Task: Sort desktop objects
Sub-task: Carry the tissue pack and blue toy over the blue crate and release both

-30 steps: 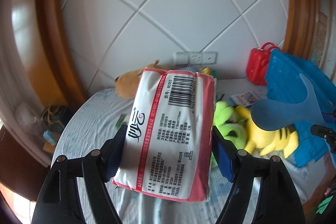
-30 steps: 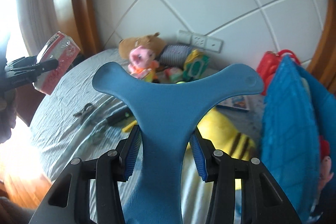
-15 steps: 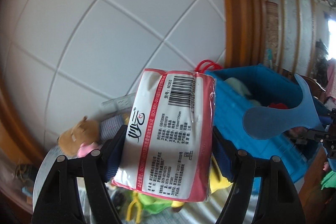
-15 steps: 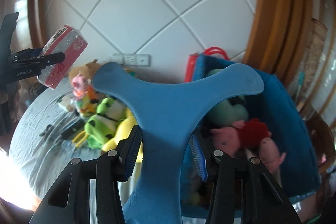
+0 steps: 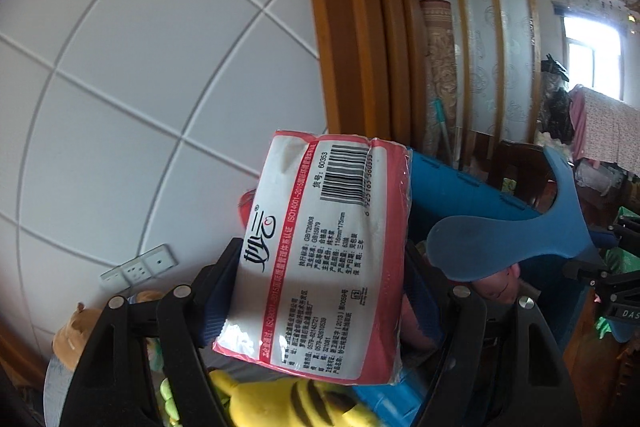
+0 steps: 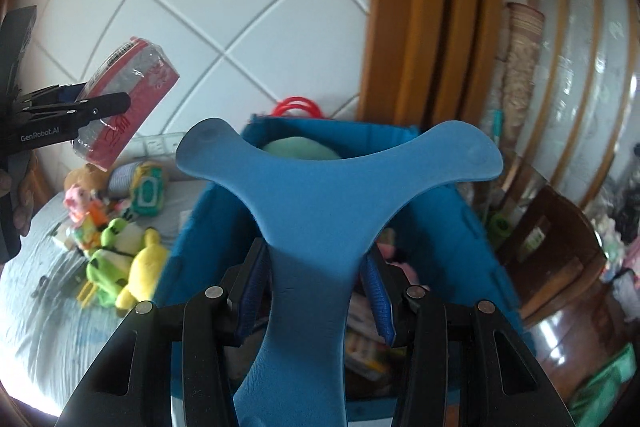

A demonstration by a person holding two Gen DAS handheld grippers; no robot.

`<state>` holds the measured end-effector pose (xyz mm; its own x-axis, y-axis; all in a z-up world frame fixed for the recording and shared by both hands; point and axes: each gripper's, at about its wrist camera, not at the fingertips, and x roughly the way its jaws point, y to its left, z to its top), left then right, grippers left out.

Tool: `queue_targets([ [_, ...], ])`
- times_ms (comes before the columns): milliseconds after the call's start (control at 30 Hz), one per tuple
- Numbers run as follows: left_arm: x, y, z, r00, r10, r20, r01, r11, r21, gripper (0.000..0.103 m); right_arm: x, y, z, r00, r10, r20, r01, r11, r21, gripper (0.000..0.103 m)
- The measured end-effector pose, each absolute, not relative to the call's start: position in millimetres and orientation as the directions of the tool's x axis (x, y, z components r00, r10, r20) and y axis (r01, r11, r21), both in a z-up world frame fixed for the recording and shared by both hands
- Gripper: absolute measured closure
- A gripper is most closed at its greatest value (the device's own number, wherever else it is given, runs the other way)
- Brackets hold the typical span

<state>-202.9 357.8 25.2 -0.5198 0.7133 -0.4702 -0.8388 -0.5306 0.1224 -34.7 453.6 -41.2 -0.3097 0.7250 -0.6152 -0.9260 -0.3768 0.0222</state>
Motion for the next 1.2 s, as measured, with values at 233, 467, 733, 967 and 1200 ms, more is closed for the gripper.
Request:
queue_targets([
  [233, -181.3, 434.4, 27.2, -0.482, 0.733, -0.480, -0.867, -0.479, 0.139, 0.028, 6.5, 478.8, -47.4, -0.272, 0.736, -0.620, -0.945, -0.327, 0.026, 0.058],
  [467, -178.4, 477.5, 32.3, -0.464, 0.742, -0.483, -0.878, -0.459, 0.137, 0.028, 21.9, 503.6, -51.7, -0.251, 0.735, -0.630, -0.950, -0.311, 0.016, 0.058],
  [733, -189.5, 500.7, 33.0, -0.453, 0.751, -0.479, -0.882, -0.454, 0.123, 0.027, 22.1, 528.1, -57.4, -0.255, 0.727, -0.637, -0.951, -0.307, 0.030, 0.058],
  [967, -195.8, 503.5, 31.0, -0.472, 0.753, -0.458, -0.874, -0.469, 0.129, 0.000, 13.6, 540.5, -64.0, -0.259, 0.719, -0.645, -0.948, -0.317, 0.027, 0.001],
  [1200, -199.3, 505.7, 25.6, -0.474, 0.744, -0.472, -0.872, -0.472, 0.133, 0.000, 10.0, 539.4, -70.0, -0.260, 0.711, -0.653, -0.947, -0.321, 0.029, 0.001],
])
